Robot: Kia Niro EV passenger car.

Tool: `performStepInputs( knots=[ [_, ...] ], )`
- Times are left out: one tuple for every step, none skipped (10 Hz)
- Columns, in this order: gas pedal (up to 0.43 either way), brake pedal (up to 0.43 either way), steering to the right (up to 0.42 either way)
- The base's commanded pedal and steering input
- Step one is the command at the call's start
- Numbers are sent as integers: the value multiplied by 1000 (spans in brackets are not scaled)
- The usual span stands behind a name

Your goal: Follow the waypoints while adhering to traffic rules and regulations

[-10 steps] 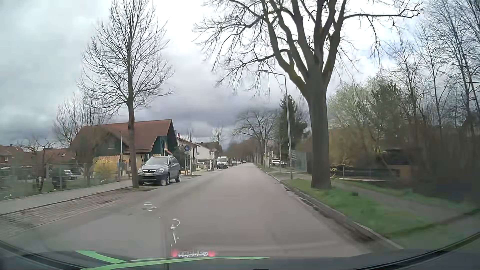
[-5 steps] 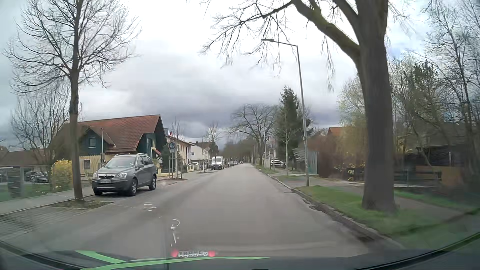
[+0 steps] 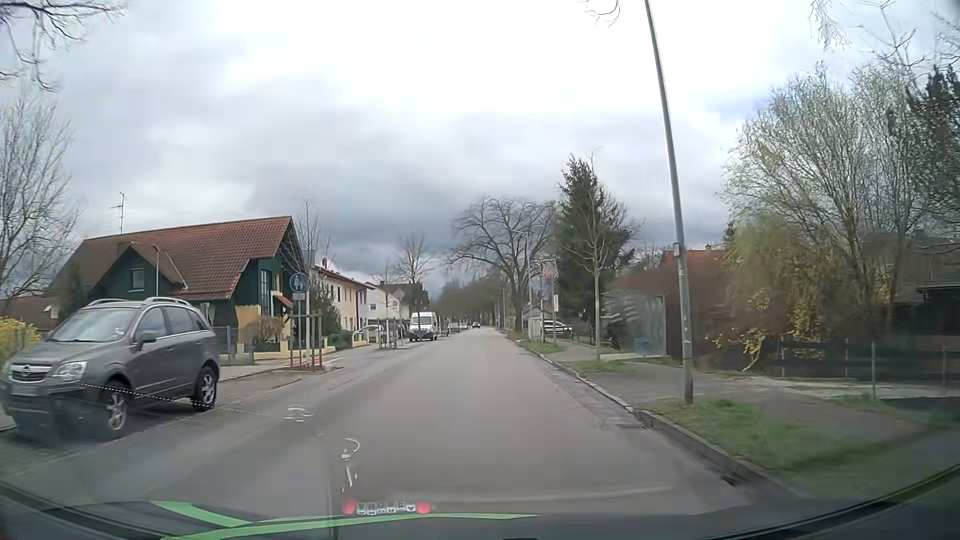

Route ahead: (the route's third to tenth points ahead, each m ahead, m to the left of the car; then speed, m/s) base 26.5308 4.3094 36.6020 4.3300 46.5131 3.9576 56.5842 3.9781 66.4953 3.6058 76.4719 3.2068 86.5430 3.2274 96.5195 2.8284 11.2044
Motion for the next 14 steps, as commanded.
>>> performStepInputs(
  knots=[
    [98, 0, 6],
    [98, 0, 4],
    [98, 0, 4],
    [98, 0, 4],
    [98, 0, 3],
    [98, 0, 1],
    [98, 0, 0],
    [98, 0, 0],
    [110, 0, 0],
    [110, 0, 0],
    [110, 0, 1],
    [110, 0, 3],
    [110, 0, 3],
    [110, 0, 3]
  ],
)
